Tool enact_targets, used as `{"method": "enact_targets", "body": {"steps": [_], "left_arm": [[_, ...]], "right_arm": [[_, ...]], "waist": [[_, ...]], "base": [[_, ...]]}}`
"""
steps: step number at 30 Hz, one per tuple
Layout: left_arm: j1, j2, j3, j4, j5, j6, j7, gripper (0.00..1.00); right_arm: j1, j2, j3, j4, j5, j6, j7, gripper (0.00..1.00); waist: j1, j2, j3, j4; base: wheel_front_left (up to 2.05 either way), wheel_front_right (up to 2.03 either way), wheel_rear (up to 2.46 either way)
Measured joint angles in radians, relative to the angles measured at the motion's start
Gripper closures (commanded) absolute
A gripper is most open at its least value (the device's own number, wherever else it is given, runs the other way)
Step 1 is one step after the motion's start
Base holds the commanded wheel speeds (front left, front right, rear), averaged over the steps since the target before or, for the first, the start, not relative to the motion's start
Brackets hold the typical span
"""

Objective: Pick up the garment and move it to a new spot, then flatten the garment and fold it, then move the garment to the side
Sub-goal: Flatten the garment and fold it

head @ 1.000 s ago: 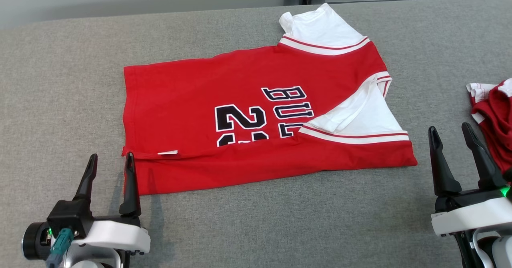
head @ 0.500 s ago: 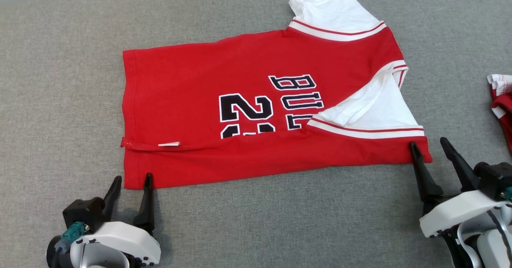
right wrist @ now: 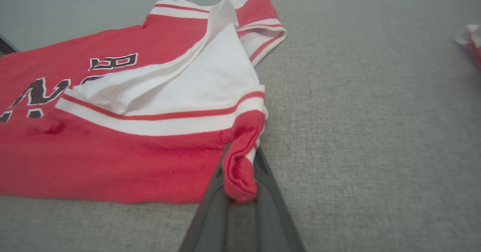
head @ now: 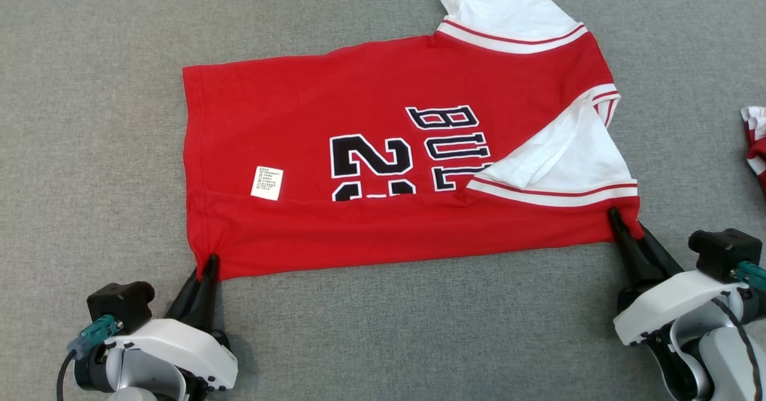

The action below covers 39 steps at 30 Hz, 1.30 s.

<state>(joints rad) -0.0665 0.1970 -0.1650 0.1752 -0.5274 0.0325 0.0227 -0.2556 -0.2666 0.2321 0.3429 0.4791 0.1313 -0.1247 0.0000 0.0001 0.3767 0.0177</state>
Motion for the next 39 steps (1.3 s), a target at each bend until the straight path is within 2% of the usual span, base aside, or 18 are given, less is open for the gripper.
{"method": "enact_targets", "body": {"steps": [4, 10, 17, 22, 23, 24, 25, 31, 35, 39], "left_arm": [[0.035, 0.020, -0.003, -0.054, -0.010, -0.004, 0.040, 1.00], [0.092, 0.067, 0.005, -0.152, -0.010, 0.015, 0.102, 1.00], [0.153, 0.095, 0.017, -0.209, -0.016, 0.044, 0.154, 1.00], [0.168, 0.094, 0.022, -0.214, -0.018, 0.065, 0.158, 1.00], [0.168, 0.092, 0.022, -0.212, -0.018, 0.069, 0.158, 0.46], [0.168, 0.084, 0.021, -0.212, -0.018, 0.075, 0.156, 0.00], [0.168, 0.076, 0.018, -0.211, -0.018, 0.076, 0.153, 0.00], [0.156, 0.034, 0.037, -0.239, -0.003, 0.113, 0.055, 0.00], [0.101, 0.019, 0.051, -0.275, 0.055, 0.144, -0.046, 0.00], [0.050, 0.014, 0.048, -0.292, 0.100, 0.145, -0.142, 0.00]], "right_arm": [[0.044, -0.016, -0.024, -0.045, 0.038, 0.000, 0.001, 1.00], [0.168, -0.018, -0.073, -0.175, 0.055, 0.000, 0.044, 1.00], [0.336, 0.070, -0.157, -0.305, 0.020, 0.000, 0.129, 1.00], [0.386, 0.111, -0.168, -0.346, -0.004, 0.000, 0.159, 1.00], [0.387, 0.116, -0.172, -0.352, -0.014, 0.000, 0.158, 0.71], [0.386, 0.119, -0.177, -0.353, -0.020, 0.000, 0.160, 0.25], [0.384, 0.124, -0.184, -0.356, -0.027, 0.000, 0.157, 0.00], [0.345, 0.131, -0.236, -0.375, -0.069, -0.001, 0.115, 0.00], [0.294, 0.132, -0.266, -0.403, -0.108, -0.001, 0.065, 0.00], [0.236, 0.130, -0.280, -0.427, -0.143, -0.001, 0.027, 0.00]], "waist": [[0.0000, 0.0000, -0.008, 0.010], [0.0000, 0.0000, -0.030, 0.023], [0.0000, 0.0000, -0.060, 0.023], [0.0000, 0.0000, -0.066, 0.013], [0.0000, 0.0000, -0.067, 0.010], [0.0000, 0.0000, -0.068, 0.008], [0.0000, 0.0000, -0.069, 0.005], [0.0000, 0.0000, -0.073, -0.002], [0.0000, 0.0000, -0.078, -0.004], [0.0000, 0.0000, -0.086, -0.009]], "base": [[0.00, 0.00, 0.00], [0.00, 0.00, 0.00], [0.00, 0.00, 0.00], [0.00, 0.00, 0.00], [0.00, 0.00, 0.00], [0.00, 0.00, 0.00], [0.00, 0.00, 0.00], [0.00, 0.00, 0.00], [0.00, 0.00, 0.00], [0.00, 0.00, 0.00]]}}
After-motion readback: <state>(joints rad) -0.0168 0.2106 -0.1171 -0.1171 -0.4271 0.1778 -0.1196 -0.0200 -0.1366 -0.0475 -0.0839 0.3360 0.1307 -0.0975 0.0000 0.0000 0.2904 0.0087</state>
